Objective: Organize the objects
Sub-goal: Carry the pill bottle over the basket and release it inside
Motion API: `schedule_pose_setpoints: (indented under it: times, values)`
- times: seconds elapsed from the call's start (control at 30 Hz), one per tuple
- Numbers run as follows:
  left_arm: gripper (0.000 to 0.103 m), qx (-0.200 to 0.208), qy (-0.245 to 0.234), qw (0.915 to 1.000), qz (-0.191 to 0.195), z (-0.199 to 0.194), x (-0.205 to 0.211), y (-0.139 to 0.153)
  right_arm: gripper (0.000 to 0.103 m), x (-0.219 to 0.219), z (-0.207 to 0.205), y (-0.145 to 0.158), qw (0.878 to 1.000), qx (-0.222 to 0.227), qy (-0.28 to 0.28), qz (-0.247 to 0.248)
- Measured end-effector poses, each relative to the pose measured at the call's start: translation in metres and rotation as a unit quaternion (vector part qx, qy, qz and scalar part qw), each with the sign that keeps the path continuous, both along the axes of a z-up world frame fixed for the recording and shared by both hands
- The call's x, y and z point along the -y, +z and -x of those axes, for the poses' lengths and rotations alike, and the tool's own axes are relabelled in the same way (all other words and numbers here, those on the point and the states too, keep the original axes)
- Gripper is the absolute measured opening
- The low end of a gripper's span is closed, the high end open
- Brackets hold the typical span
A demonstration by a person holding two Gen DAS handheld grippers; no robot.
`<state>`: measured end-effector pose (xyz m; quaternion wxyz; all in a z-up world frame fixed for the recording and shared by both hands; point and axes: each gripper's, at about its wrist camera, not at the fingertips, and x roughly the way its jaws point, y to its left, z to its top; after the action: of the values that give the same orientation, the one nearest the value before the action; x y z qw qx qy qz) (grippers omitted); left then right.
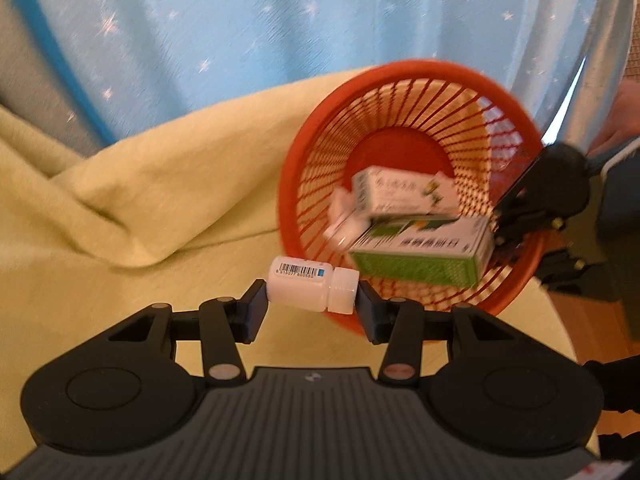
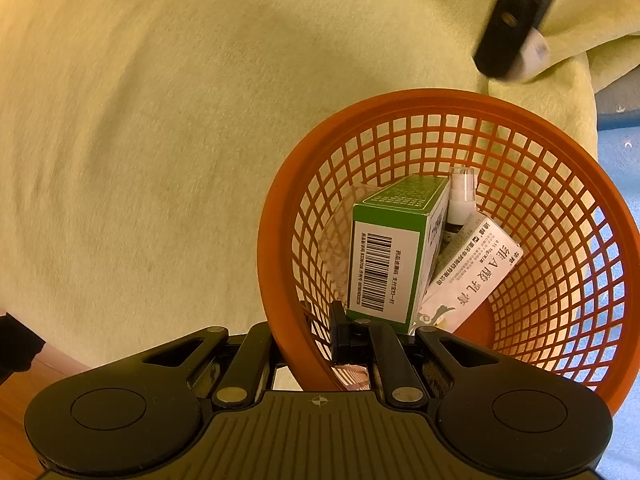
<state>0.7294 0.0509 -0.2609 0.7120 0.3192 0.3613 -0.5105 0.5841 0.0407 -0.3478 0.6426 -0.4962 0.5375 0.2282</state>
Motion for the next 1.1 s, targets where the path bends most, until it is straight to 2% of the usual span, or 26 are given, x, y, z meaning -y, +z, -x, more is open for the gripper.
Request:
schedule_pose_setpoints:
  times: [0.3,0.87,0.93,0.97,1.1]
  values:
    - [0.043,-0.009,-0.020,0.9995,0.022,0.006,0.026,0.011,0.005,0.004,0.004,0.001,1.000,0.003,-0.001,-0.004]
    - [0.043,-0.027,-0.056,0.9966,0.053,0.016,0.068,0.012,0.004,0.007,0.005,0.005,1.000,0.006,-0.008,-0.012]
    - [0.057,-0.028,-0.057,0.9955,0.071,0.016,0.070,0.013,0.004,0.007,0.007,0.005,1.000,0.007,-0.009,-0.013]
    - [0.061,-0.027,-0.055,0.9952,0.077,0.016,0.072,0.014,0.004,0.007,0.007,0.005,1.000,0.007,-0.009,-0.014]
    - [0.061,-0.024,-0.048,0.9955,0.078,0.013,0.072,0.015,0.004,0.010,0.008,0.006,1.000,0.008,-0.013,-0.016]
